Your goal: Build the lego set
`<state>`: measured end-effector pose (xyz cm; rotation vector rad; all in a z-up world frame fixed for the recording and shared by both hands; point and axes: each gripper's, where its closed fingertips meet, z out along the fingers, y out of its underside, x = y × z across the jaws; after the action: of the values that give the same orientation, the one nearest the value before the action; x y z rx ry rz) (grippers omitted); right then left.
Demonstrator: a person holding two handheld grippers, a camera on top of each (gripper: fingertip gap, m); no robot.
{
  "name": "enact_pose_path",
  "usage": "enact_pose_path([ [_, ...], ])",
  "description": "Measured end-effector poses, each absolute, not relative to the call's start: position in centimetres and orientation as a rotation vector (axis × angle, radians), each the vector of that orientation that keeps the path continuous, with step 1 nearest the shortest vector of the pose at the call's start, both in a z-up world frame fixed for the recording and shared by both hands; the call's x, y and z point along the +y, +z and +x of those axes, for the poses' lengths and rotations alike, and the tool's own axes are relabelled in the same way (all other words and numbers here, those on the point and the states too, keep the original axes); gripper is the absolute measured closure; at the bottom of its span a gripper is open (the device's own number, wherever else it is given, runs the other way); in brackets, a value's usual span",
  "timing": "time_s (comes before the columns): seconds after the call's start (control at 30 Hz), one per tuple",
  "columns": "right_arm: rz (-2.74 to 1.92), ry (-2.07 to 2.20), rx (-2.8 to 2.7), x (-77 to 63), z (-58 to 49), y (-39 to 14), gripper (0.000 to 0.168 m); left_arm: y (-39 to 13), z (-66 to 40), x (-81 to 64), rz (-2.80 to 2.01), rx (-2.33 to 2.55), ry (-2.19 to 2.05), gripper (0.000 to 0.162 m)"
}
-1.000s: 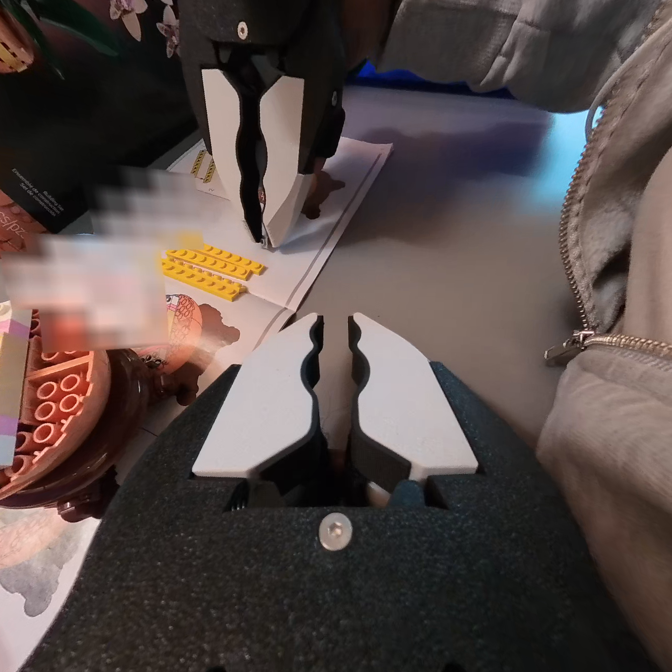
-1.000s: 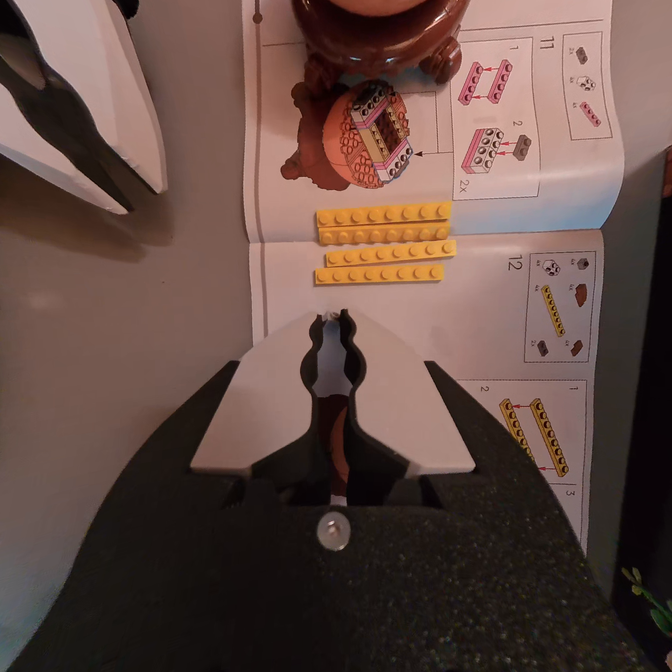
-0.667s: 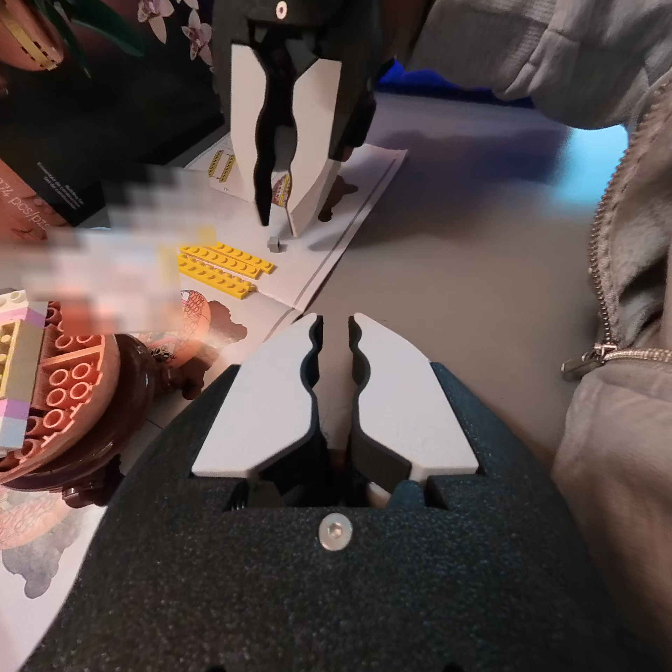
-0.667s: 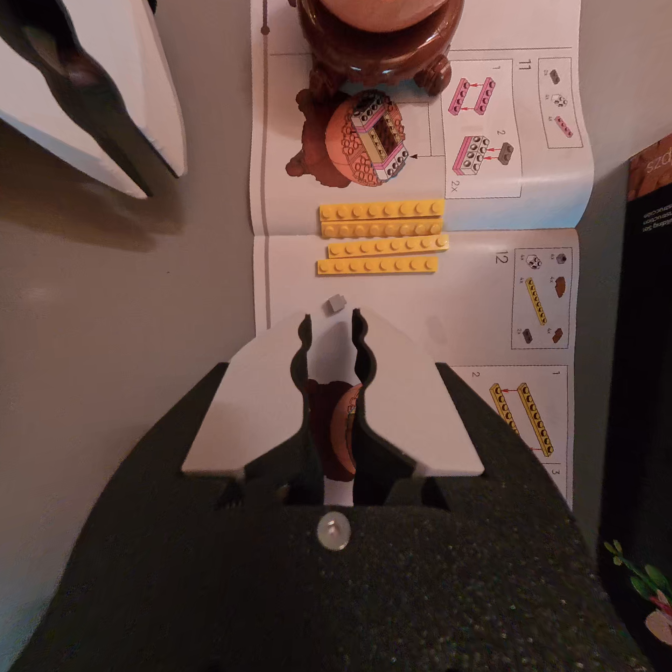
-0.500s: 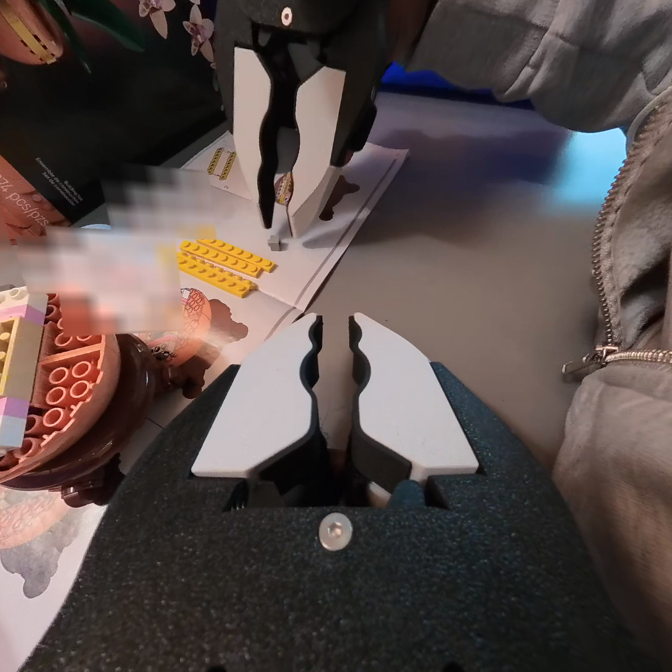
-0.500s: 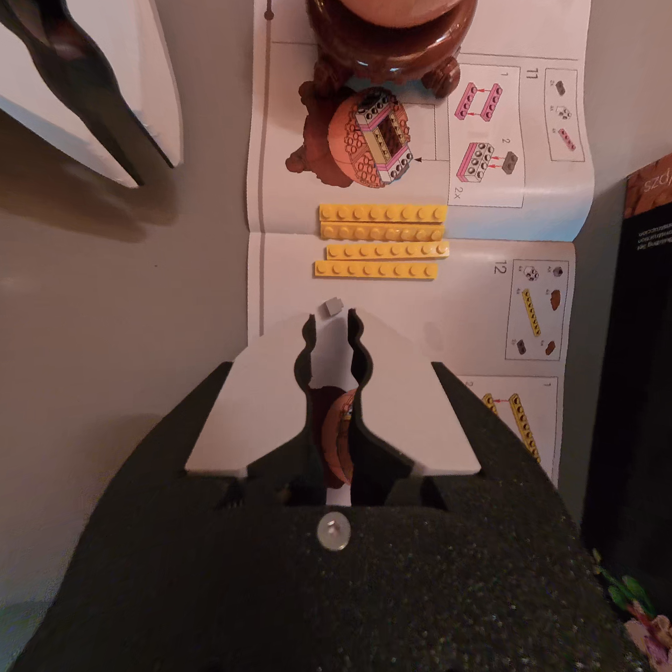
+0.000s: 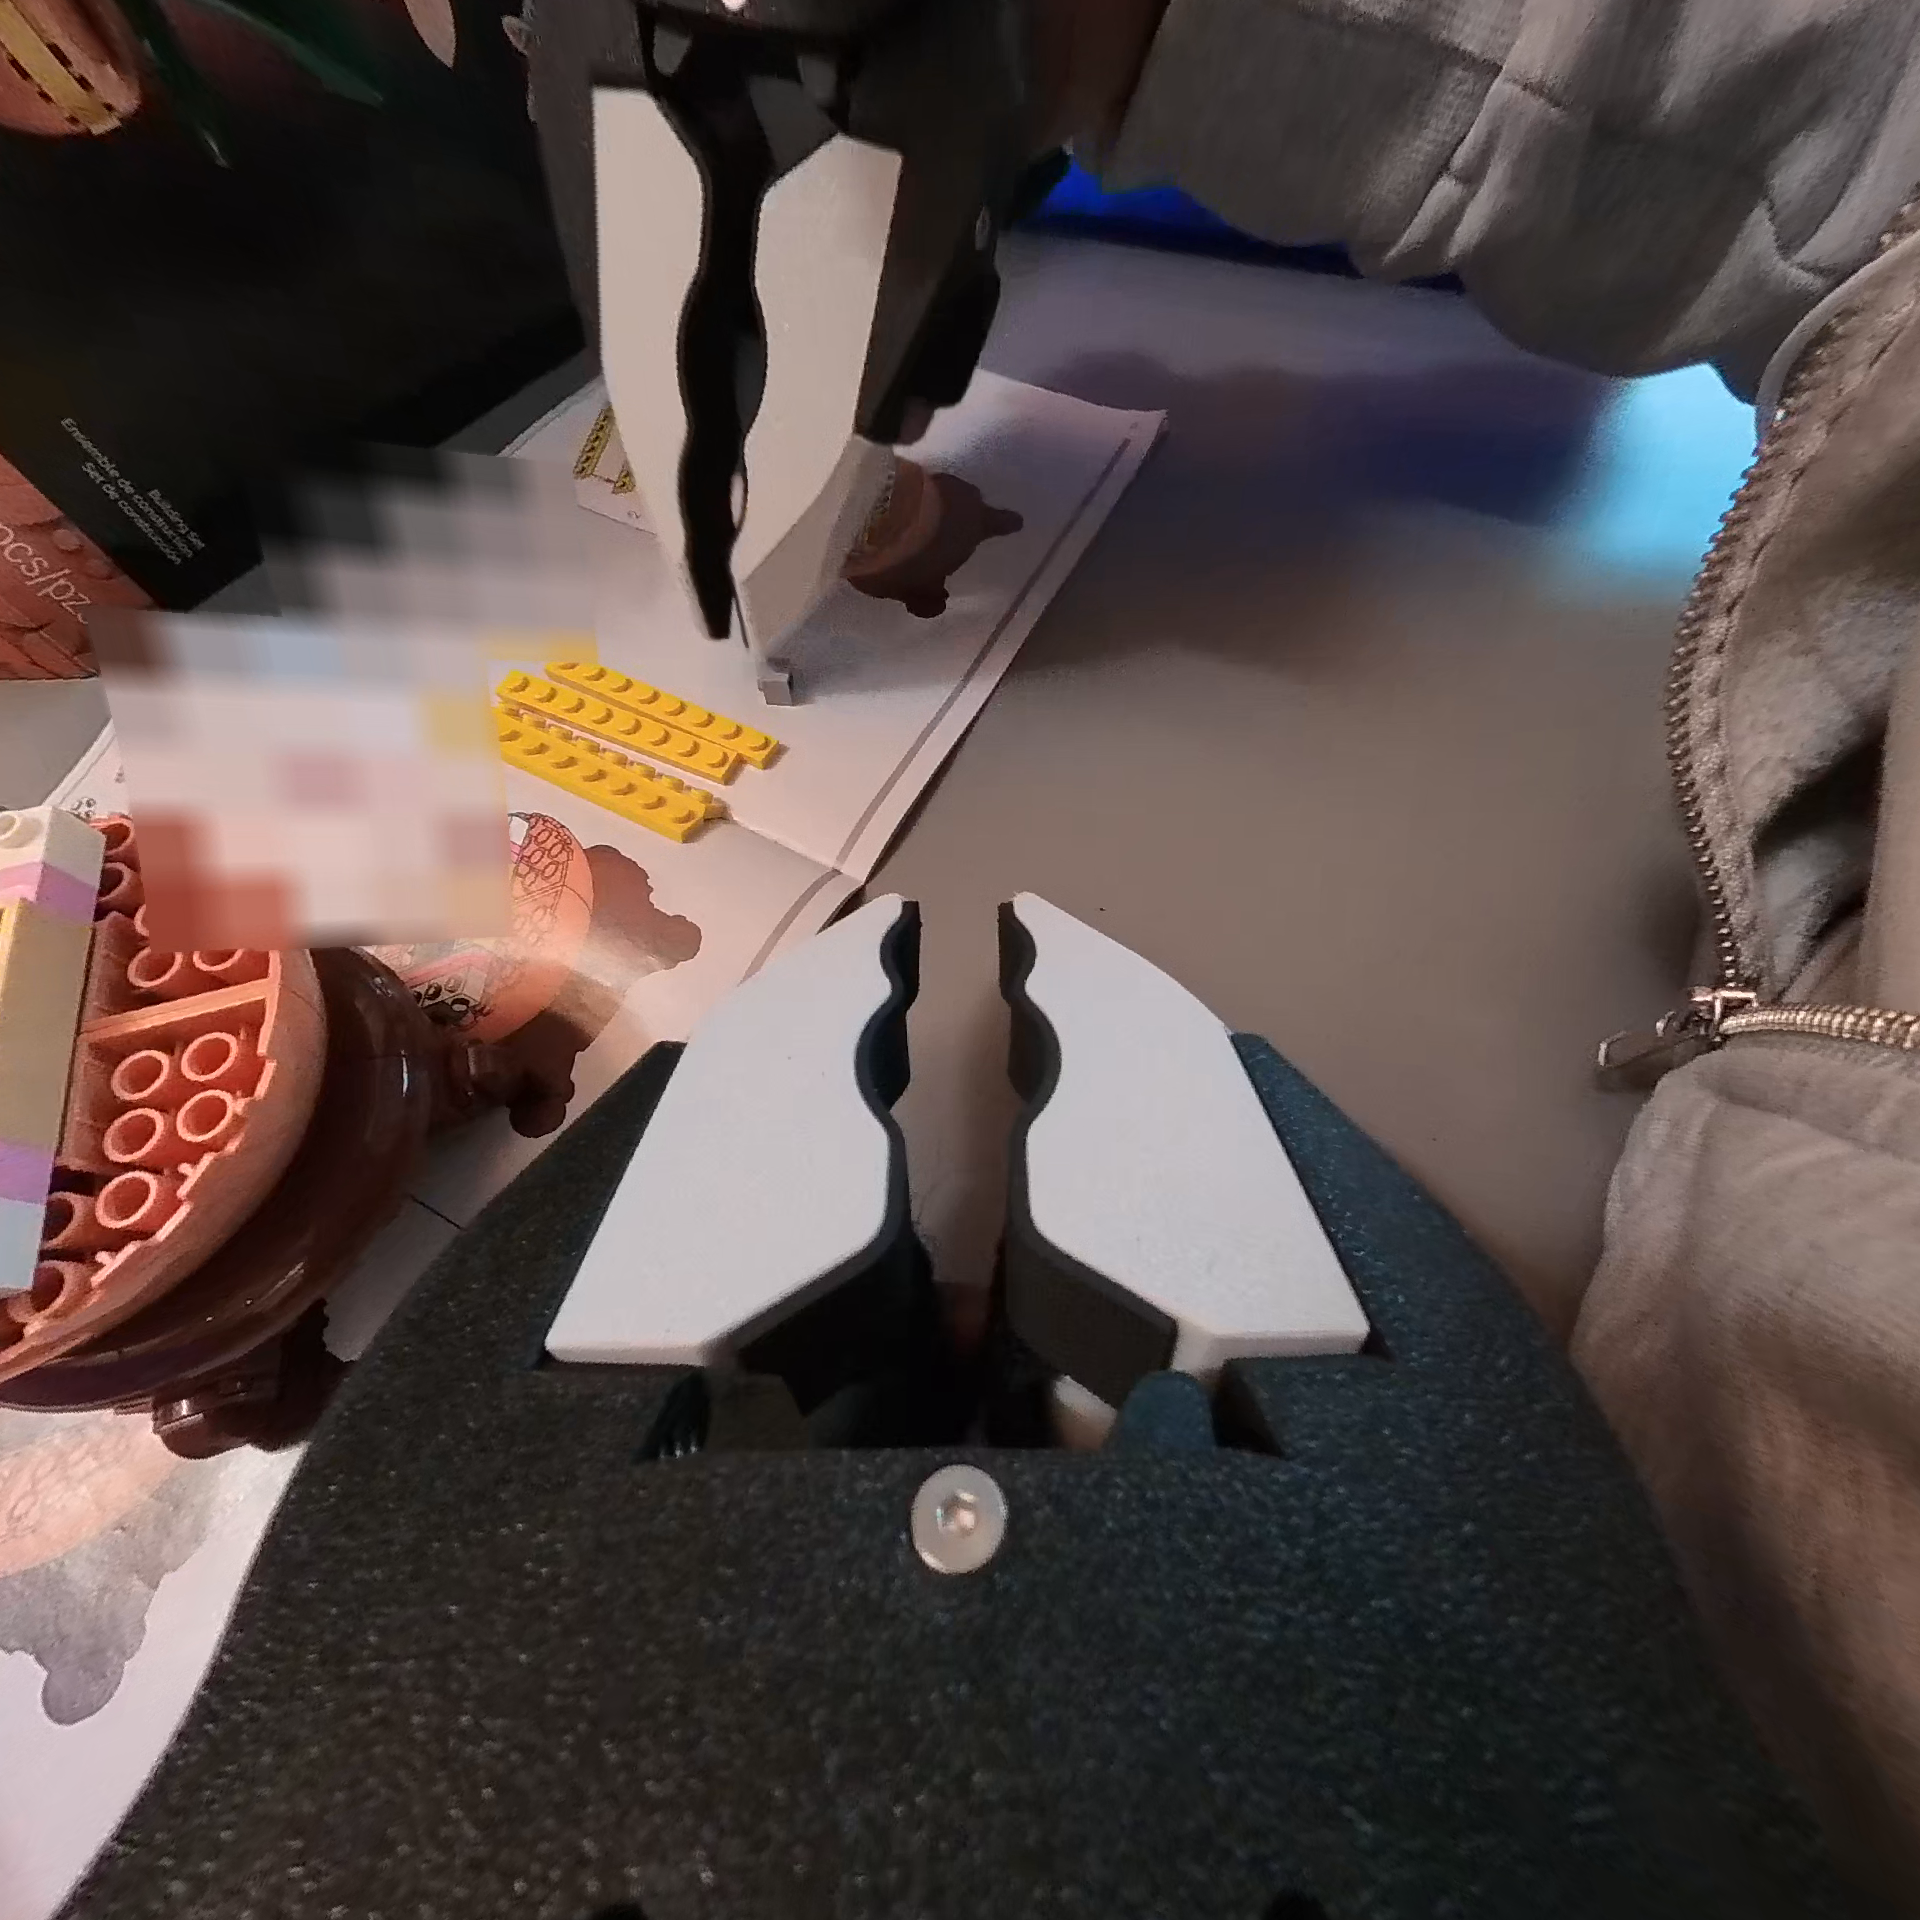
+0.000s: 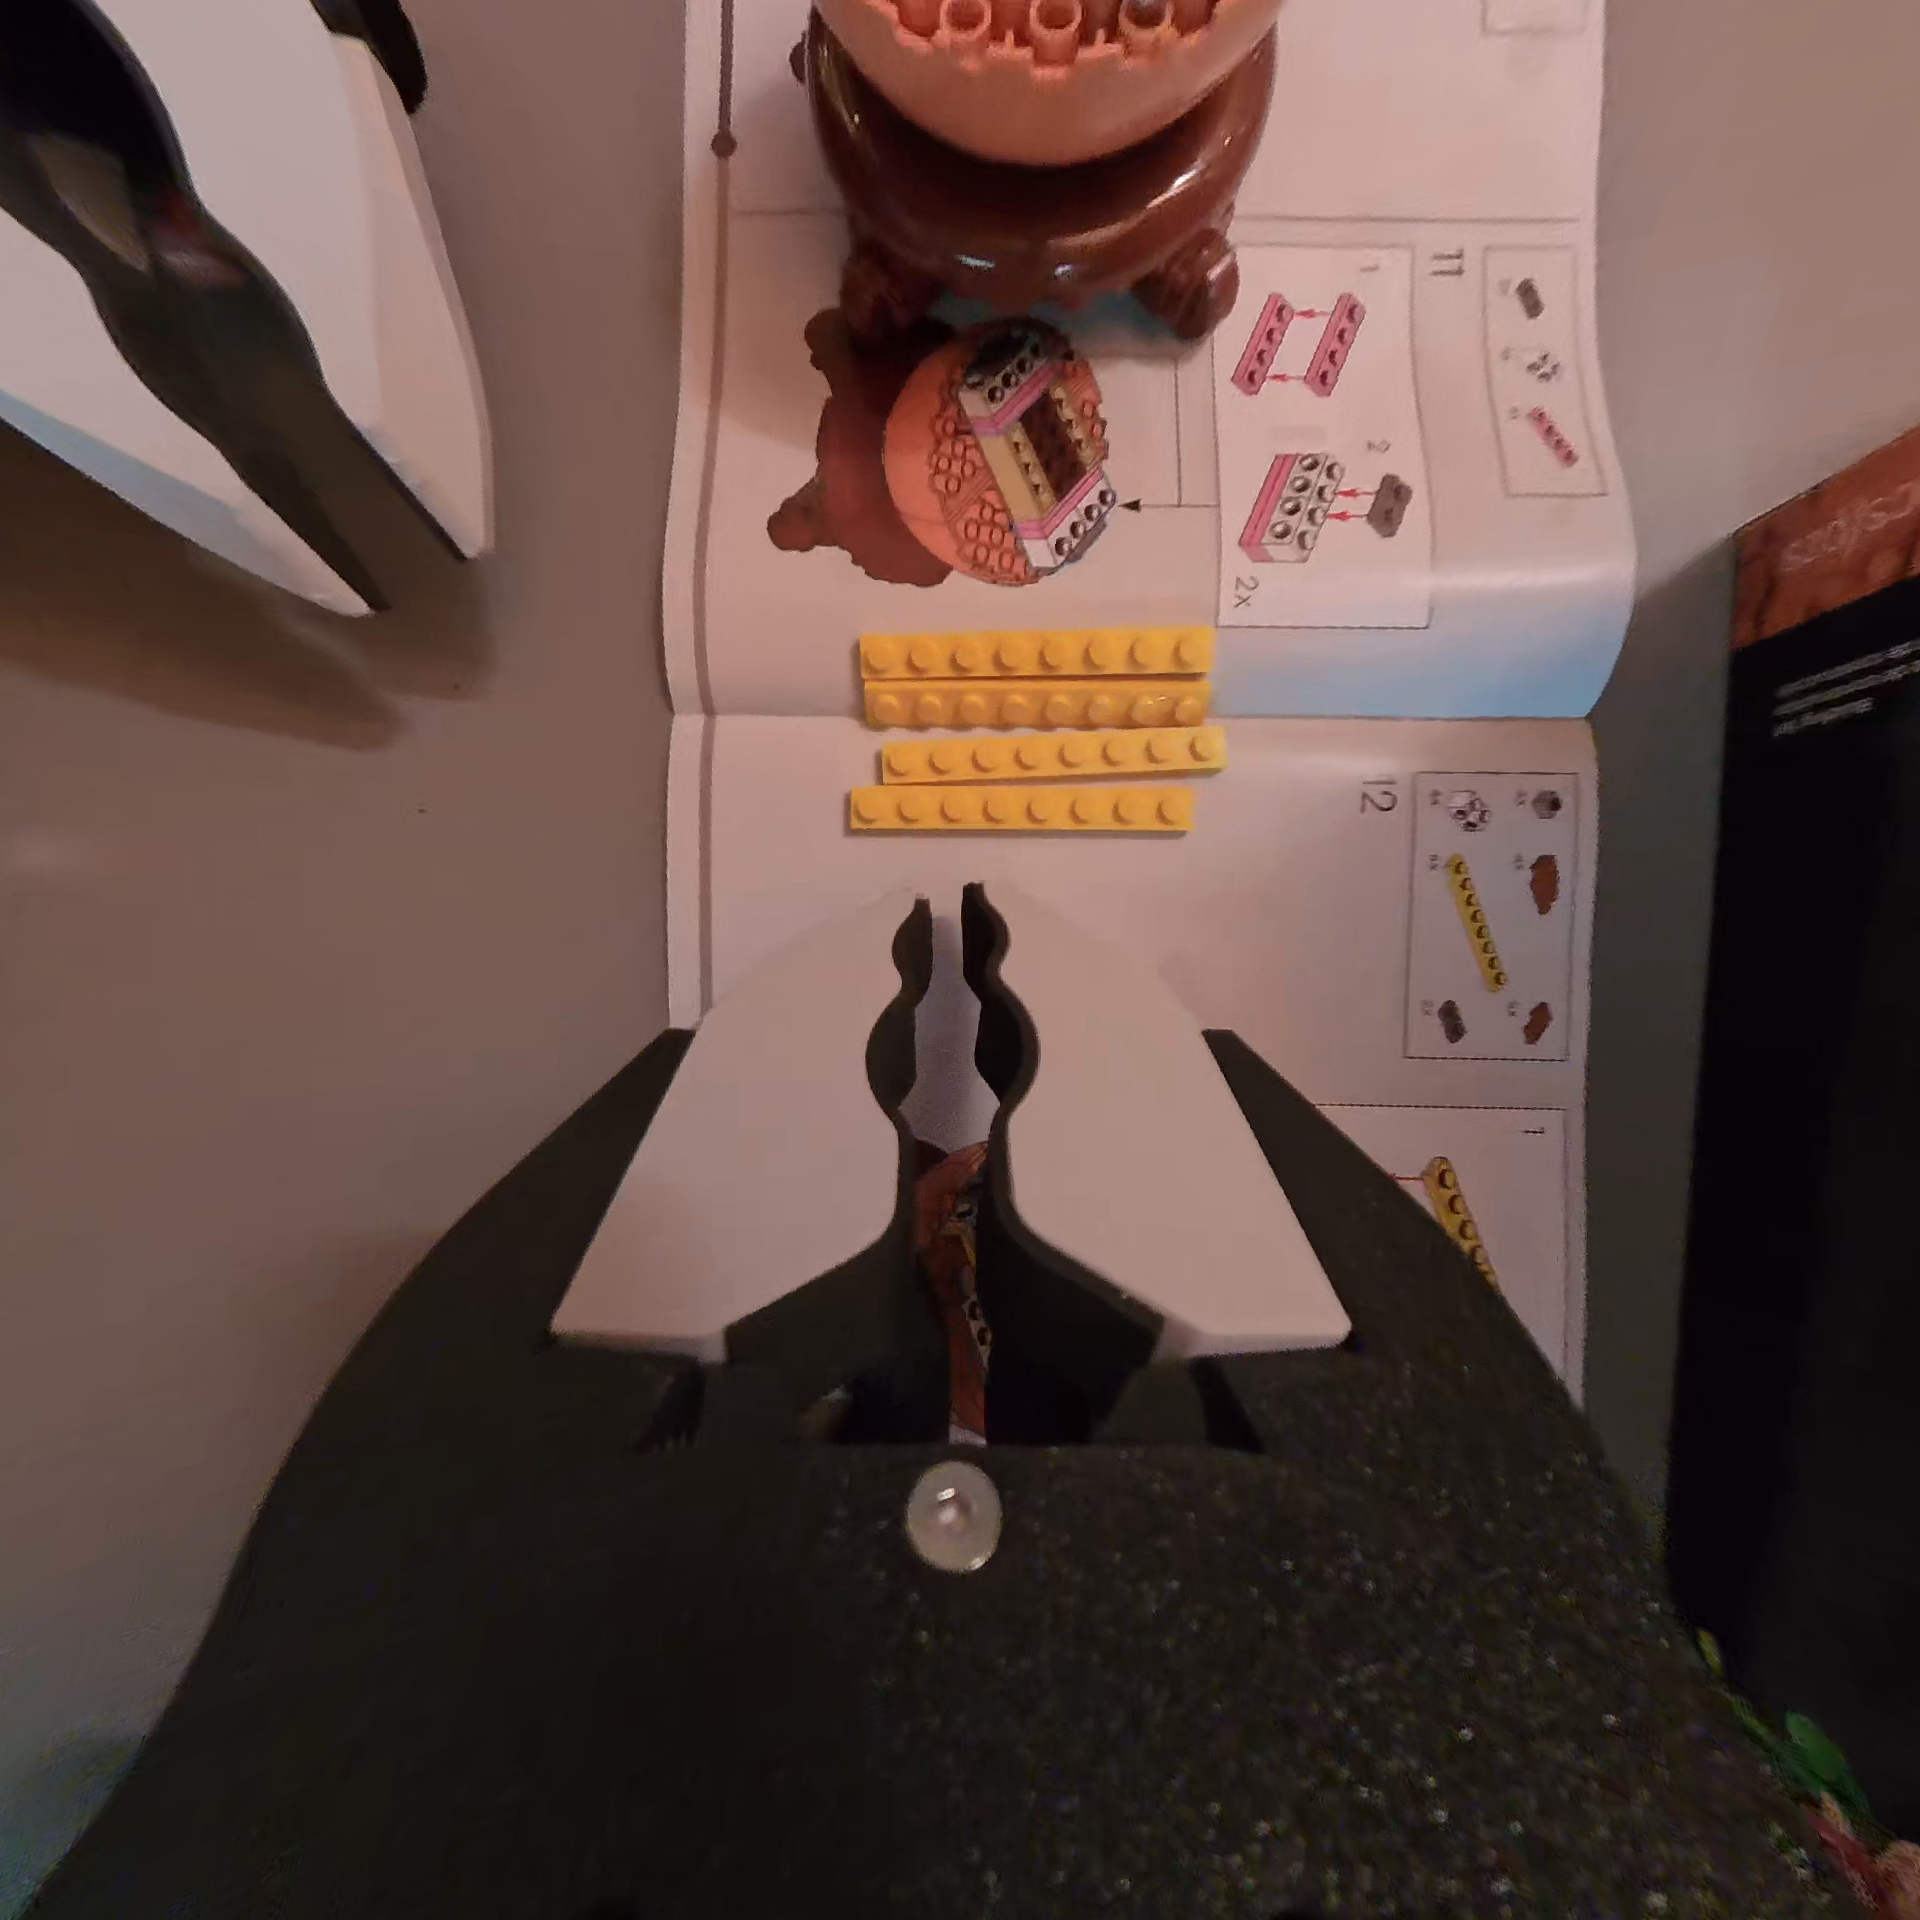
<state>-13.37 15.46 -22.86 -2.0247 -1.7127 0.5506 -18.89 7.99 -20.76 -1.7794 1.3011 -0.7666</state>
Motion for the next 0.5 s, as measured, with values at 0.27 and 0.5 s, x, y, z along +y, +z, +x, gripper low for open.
enact_pose_path([
  [0.27, -2.032, 0.541, -1.678, 14.1, -13.3, -23.2, 0.162, -20.9, -18.9, 7.9, -1.781, 1.310, -0.761, 0.148],
  [0.5, -2.027, 0.535, -1.695, 13.4, -13.0, -22.7, 0.162, -20.8, -18.8, 7.8, -1.765, 1.320, -0.746, 0.148],
])
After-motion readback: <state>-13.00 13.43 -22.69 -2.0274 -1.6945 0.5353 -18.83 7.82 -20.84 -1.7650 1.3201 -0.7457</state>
